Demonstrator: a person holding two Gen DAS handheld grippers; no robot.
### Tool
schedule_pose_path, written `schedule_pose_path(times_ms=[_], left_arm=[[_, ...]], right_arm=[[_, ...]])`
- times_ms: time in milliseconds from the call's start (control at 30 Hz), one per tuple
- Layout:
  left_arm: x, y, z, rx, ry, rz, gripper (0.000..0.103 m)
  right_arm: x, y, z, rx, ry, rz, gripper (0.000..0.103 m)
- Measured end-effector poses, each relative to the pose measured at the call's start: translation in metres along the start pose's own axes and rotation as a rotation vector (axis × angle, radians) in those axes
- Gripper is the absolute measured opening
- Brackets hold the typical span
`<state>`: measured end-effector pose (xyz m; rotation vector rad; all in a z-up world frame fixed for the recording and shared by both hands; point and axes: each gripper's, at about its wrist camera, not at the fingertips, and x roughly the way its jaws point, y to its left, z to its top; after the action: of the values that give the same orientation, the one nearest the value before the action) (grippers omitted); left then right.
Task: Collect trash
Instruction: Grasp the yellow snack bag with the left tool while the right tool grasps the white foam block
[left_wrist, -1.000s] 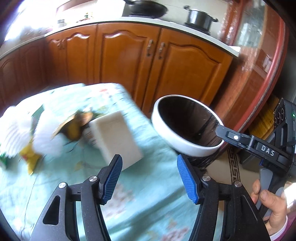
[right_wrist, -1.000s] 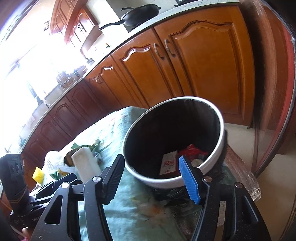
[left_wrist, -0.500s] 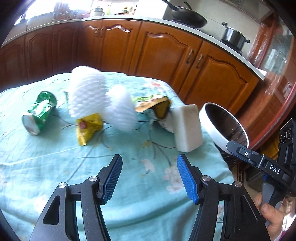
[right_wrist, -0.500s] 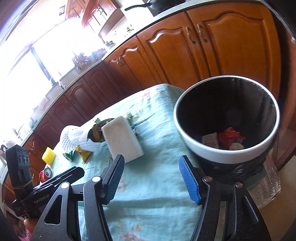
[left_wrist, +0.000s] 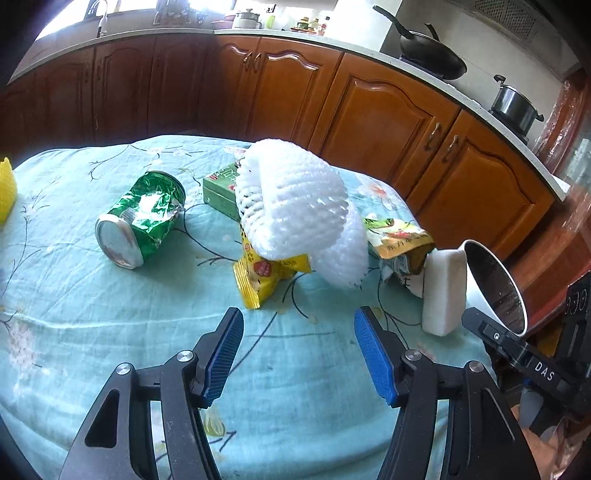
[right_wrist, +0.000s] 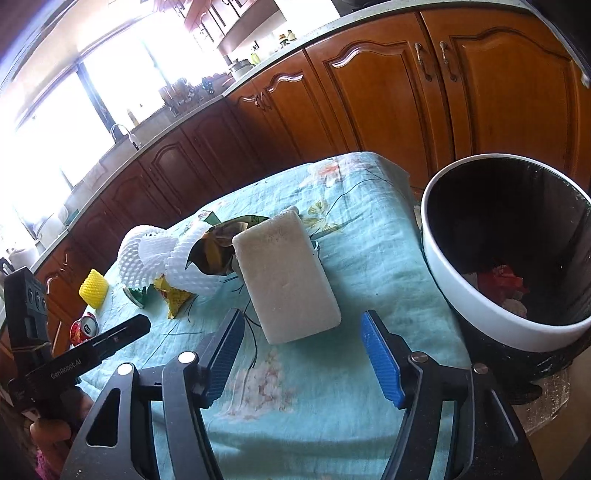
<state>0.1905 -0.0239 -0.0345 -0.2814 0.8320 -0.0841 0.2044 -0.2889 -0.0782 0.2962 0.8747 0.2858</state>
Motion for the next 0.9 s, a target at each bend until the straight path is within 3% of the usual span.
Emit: schedule_pose_path(times_ms=[267,467,533,567,900], left_arm=[[0.037,0.012,0.019,-0.018,0.039,0.059,0.063],[0.068,0.017,0.029,-0.052,0.06,0.029,0.061],[0.074,0.018,0.031,-0.043,0.066,0.025,0.046],[0.077,0.018,0.031,-0.037,0.073,0.015,0.028],[0.054,0.039,0.017,-0.094,0.067,-0.108,0.023]], right_arm=[[0.022,0.007,0.01,-0.04,0.029,-0.009,0.067],[0.037,0.005,0.012,-0.045,0.064,-0.017,0.066],[0.04,0.007,0.013,-0.055,0.073,-0.019,0.056],[0.041,0.009,0.012,-0.065,0.076,-0.025,0.056],[0.028,0.033,0.006,-0.101,0.056,0.006,0.054]])
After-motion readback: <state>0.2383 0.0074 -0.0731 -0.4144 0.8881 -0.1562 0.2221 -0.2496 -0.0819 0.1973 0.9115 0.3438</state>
